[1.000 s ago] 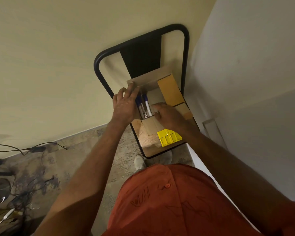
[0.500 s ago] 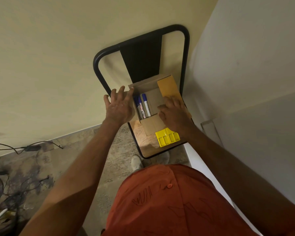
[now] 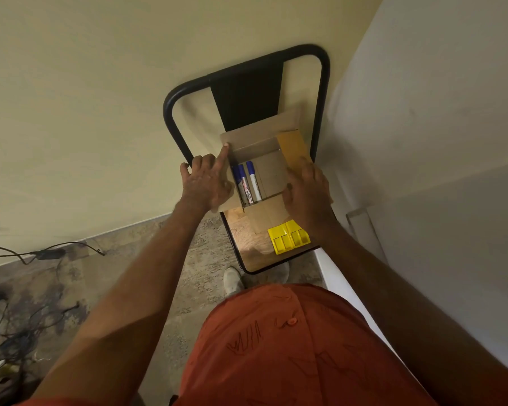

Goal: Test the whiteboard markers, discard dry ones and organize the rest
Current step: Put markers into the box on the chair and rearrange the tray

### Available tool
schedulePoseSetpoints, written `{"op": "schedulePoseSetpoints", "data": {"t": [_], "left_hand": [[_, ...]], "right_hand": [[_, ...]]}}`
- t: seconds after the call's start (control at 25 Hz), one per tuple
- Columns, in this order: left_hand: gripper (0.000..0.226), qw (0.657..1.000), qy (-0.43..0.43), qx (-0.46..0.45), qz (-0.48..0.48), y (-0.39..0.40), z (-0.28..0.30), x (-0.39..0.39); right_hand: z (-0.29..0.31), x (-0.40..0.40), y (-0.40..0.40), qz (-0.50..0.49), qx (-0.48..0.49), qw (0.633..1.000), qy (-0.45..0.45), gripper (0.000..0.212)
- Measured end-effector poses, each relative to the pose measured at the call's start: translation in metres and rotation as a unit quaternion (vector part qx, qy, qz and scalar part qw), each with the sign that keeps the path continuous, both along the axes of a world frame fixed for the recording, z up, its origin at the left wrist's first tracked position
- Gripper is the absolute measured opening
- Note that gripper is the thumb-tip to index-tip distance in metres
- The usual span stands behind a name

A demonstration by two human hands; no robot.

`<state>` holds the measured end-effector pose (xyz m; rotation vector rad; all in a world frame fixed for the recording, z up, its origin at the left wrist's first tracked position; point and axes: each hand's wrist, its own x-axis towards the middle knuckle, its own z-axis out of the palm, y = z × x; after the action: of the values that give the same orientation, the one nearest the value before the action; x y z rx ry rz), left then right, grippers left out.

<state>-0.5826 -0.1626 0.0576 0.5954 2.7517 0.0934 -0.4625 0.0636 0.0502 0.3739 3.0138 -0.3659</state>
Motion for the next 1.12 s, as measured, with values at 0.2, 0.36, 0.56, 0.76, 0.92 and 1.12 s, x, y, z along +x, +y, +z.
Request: {"op": "schedulePoseSetpoints", "data": {"t": [0.2, 0.36, 0.56, 0.76, 0.92, 1.12], "left_hand": [[0.1, 1.0, -0.005, 0.001, -0.002, -0.002, -0.001, -0.003], [0.099, 1.0, 0.002, 0.007, -0.003, -0.002, -0.001, -0.002], [0.099, 1.0, 0.004, 0.011, -0.007, -0.001, 0.001, -0.002], [0.094, 0.999, 0.014, 0.018, -0.031, -0.007, 0.003, 0.0], [0.09, 0.999, 0.017, 0.018, -0.048, -0.012, -0.001, 0.0], [0.088, 0.999, 0.012, 0.025, -0.046, -0.013, 0.001, -0.001]], "right_hand": [[0.01, -0.005, 0.001, -0.075, 0.005, 0.996, 0.048, 0.059], [0.007, -0.005, 0.029, -0.128, 0.037, 0.991, 0.034, 0.067], [-0.007, -0.012, 0.04, -0.137, 0.034, 0.989, -0.038, 0.074], [-0.003, -0.016, 0.031, -0.129, 0.038, 0.991, 0.014, 0.062], [0.001, -0.013, 0.015, -0.077, 0.039, 0.991, 0.098, 0.048], [0.001, -0.012, 0.002, -0.041, 0.022, 0.99, 0.13, 0.044]]}}
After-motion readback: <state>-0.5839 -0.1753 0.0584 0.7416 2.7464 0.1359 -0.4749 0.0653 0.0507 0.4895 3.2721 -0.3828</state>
